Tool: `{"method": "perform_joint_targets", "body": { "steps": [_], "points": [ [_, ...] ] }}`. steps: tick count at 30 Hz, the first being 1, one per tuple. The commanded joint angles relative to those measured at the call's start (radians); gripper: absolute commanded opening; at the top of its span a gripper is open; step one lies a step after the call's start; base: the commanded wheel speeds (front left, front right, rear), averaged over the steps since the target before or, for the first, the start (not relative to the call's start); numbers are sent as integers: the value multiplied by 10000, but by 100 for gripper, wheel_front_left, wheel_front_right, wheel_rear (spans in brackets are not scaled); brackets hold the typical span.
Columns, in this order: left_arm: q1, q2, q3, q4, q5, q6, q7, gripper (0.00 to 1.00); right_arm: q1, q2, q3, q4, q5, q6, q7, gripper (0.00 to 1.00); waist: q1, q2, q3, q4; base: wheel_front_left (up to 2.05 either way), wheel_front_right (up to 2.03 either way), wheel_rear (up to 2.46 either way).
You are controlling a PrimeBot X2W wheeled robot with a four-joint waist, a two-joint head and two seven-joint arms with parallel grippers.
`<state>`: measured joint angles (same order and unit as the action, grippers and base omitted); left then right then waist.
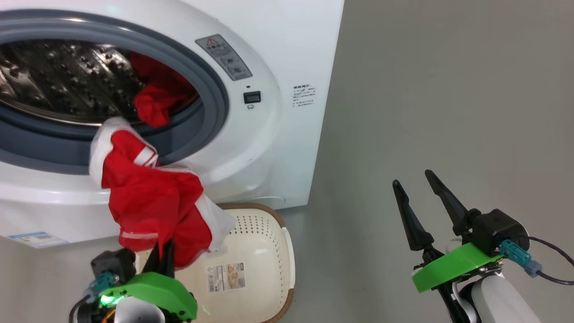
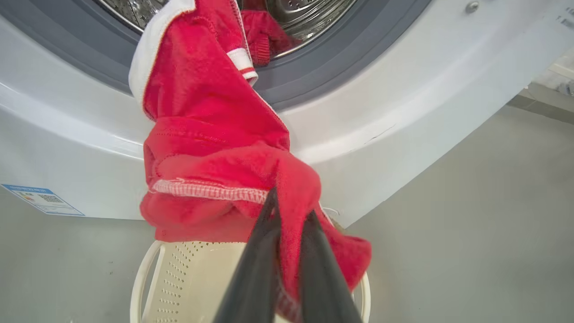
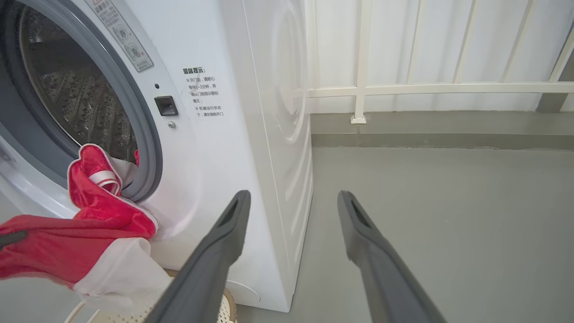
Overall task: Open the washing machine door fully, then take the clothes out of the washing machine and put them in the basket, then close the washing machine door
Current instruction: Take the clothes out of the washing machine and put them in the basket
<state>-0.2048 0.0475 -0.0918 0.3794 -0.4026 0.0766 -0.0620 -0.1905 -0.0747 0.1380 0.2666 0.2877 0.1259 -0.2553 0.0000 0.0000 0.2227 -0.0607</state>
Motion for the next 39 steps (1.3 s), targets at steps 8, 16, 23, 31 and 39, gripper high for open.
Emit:
{"method": "perform_joint_targets", "body": {
  "steps": [8,16,23,31,39],
  "points": [
    [-1595,56,-121,2887,-199,-378,-193,0,-492,-6,197,-323,28,48,-65,100,0,0,743,-261,0,0,0],
    [-3140,45,-334,5702,-399,-564,337,0,-770,41,259,-358,19,48,-65,100,0,0,1462,-481,0,0,0],
    [-4309,54,-261,7603,-792,-822,875,0,-1188,107,353,-351,85,48,-65,100,0,0,2090,-785,0,0,0],
    [-4835,317,-232,8742,-958,-849,1347,0,-1376,183,430,-292,150,48,-65,100,0,0,2375,-1056,0,0,0],
    [-4944,324,-558,8870,-707,-964,171,100,-1322,212,239,-164,110,48,-65,100,0,0,2147,-908,0,0,0]
  ]
}}
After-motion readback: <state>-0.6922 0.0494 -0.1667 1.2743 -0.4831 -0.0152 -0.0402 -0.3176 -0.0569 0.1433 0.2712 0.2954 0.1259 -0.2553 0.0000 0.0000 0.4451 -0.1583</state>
